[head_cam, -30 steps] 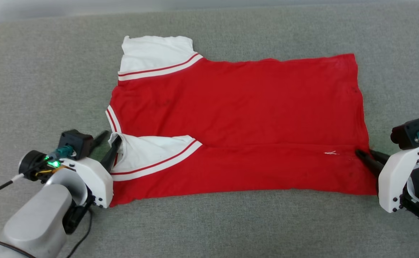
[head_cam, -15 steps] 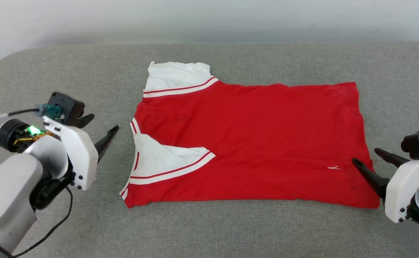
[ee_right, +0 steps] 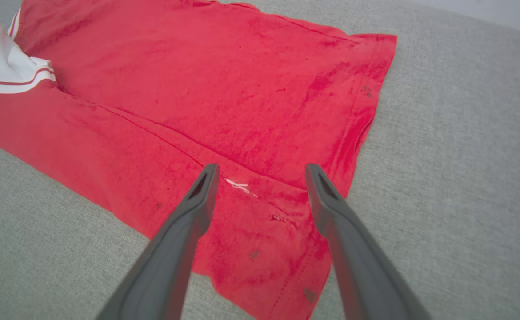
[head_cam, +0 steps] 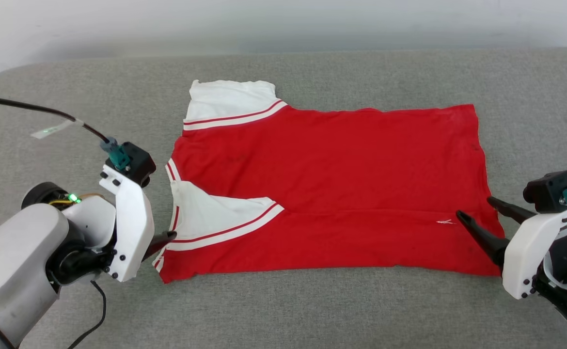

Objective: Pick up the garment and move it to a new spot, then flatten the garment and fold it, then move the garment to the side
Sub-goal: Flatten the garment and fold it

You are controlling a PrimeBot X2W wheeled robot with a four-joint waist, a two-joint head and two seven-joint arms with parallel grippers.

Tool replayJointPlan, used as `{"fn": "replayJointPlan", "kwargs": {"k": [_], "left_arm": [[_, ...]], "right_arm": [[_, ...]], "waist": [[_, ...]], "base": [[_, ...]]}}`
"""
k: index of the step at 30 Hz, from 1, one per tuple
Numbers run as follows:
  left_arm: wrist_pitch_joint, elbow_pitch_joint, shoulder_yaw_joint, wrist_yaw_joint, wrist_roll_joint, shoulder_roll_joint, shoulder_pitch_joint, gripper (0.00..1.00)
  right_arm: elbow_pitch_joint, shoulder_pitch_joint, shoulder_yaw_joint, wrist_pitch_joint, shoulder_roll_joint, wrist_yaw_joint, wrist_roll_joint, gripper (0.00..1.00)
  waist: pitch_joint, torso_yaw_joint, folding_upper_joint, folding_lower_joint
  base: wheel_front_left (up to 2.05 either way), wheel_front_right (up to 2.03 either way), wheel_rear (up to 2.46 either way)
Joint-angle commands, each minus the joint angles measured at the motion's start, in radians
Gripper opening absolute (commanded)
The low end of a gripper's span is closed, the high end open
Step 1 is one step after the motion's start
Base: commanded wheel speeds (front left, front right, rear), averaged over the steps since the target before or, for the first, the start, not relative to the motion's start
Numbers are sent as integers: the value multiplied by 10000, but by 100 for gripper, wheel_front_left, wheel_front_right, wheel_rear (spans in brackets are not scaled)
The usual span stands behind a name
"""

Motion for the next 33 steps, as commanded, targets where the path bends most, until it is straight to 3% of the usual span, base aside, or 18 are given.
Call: {"fn": "replayJointPlan", "kwargs": {"k": [1,14,15,16,25,33], "left_arm": [[146,73,-82,-35,-143,-5,24,100],[1119,1409,-1289,-80,-428,-480,403,100],[1128,1406,-1409,-82,-434,-506,401,22],[1070,1417,-1482,-84,-461,-531,384,0],[354,1009,-1830,-87,-664,-343,-85,0],[-173,465,-2255,-87,-567,-102,-372,0]], "right_arm": [[-35,-170,3,17,79,-4,-59,100],[149,-768,330,44,224,-4,-6,100],[151,-845,325,-9,199,-4,-35,100],[169,-899,320,-56,172,-5,-86,100],[-61,-1736,453,551,-618,-4,-52,100],[-570,-2554,1703,4533,-2114,-5,1270,100]], "waist": [[113,-115,0,0],[600,-527,0,0],[608,-538,0,0],[601,-539,0,0],[205,-433,0,0],[-23,-226,0,0]], "base": [[0,0,0],[0,0,0],[0,0,0],[0,0,0],[0,0,0],[0,0,0]]}}
